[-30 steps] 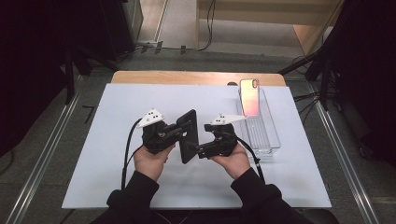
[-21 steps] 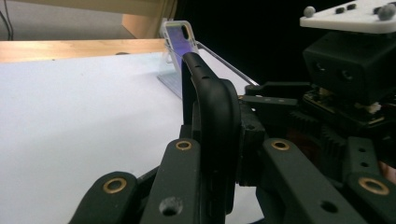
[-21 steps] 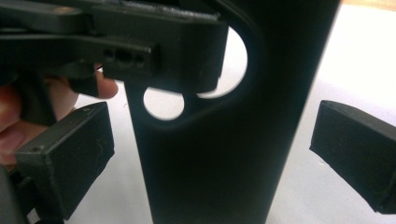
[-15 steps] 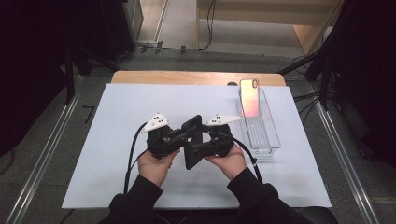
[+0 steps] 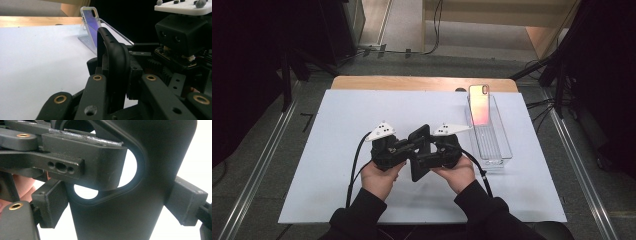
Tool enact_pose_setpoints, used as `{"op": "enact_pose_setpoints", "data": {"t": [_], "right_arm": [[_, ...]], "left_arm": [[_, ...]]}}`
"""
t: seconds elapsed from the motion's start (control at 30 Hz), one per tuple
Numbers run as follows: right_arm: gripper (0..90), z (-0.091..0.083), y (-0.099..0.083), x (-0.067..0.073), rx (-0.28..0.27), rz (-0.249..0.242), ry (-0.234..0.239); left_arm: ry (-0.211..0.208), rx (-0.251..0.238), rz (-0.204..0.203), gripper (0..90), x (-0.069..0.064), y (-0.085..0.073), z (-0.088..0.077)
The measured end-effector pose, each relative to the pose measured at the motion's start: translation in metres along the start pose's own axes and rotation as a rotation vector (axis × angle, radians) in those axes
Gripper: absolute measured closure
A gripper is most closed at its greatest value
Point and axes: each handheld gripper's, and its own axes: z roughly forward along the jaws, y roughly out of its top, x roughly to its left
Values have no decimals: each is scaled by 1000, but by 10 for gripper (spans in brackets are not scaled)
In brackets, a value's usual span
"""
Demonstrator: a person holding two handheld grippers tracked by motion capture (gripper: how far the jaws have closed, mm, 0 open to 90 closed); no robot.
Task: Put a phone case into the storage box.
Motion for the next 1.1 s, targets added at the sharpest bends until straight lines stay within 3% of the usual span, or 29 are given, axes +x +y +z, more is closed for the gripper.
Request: {"op": "enact_pose_setpoints", "data": {"t": [0.13, 0.4, 0.73, 1.1], "right_arm": [[117, 1, 0, 0, 3, -5, -5], [119, 1, -2, -1, 12, -11, -25], [119, 2, -4, -9, 26, 1, -49], [120, -1, -6, -27, 44, 27, -119]], "left_arm": [[3, 5, 12, 701, -2, 0, 0], [1, 8, -11, 558, 0, 3, -3], [11, 5, -38, 479, 9, 7, -11], [-30, 28, -108, 412, 23, 7, -24]]}}
